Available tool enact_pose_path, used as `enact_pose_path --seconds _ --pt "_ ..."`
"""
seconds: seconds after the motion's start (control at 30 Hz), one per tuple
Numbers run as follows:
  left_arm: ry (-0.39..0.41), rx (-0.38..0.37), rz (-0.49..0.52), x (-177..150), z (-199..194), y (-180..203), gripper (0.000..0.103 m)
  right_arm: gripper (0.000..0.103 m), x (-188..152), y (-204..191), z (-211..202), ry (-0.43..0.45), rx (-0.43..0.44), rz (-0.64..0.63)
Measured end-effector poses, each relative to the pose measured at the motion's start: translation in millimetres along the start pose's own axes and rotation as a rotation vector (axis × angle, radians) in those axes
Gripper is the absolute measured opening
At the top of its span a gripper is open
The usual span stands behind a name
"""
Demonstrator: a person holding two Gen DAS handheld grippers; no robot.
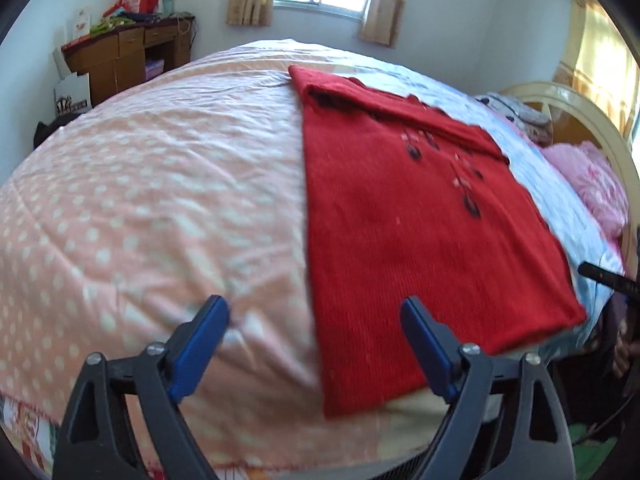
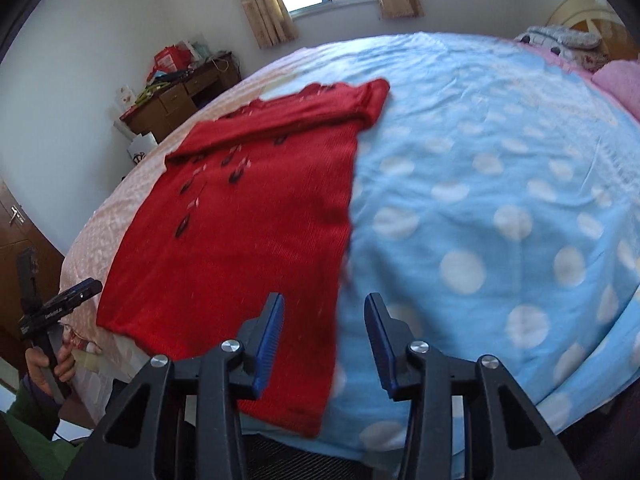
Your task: Fold small clothes
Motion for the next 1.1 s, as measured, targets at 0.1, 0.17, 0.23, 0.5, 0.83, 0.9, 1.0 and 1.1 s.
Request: enact_pose_path --seconds 0.1,0.17,0.23,0.5,0.83,0.9,1.0,1.1 --pt "-0.006 0.004 0.019 -1.6 2.6 4.8 0.089 0.043 -14.1 -8.5 9.2 -0.032 0.044 0.023" --pt "-0.013 -0.016 0.010 -3.3 0.4 6.3 0.085 0.043 -23.6 -15.2 12.1 -0.057 0.045 0.007" --pt "-0.032 -0.045 -0.008 -6.7 -2.3 8.8 0.081 0.043 -31.0 -19.1 10.0 -0.066 0.027 -0.017" --pt "-0.134 -0.084 -0.041 -30.8 5.2 19.1 0.045 0.043 -45.9 -19.0 4.3 -0.084 0.022 0.003" --pt "-0.195 -0.177 -0.167 -36.2 17.3 11.4 0.051 0.043 -57.6 -18.7 -0.7 -0.120 0.070 0.057" --pt "-0.202 -0.190 -0.183 -38.4 16.7 8.7 0.046 0.043 -59.9 -21.0 2.5 -0.133 0.079 0.062" --pt "-0.203 -0.215 -0.214 -39.1 14.4 3.8 0.039 0.043 -56.7 -21.9 2.2 -0.128 0.095 0.076" --pt "-0.203 -0.226 -0.223 -40.1 12.4 0.3 0.033 0.043 -50.8 -16.0 -0.2 -0.111 0.159 0.154"
Point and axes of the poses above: each gripper's, at about its wrist camera, not at the fingertips, and z roughly the way its jaws point, y to its right, x to its top, the point moved 5 cm from there along z, roughly the way its jaws point, and after that the axes turned 5 degrees about -z, right-handed, at the moved point
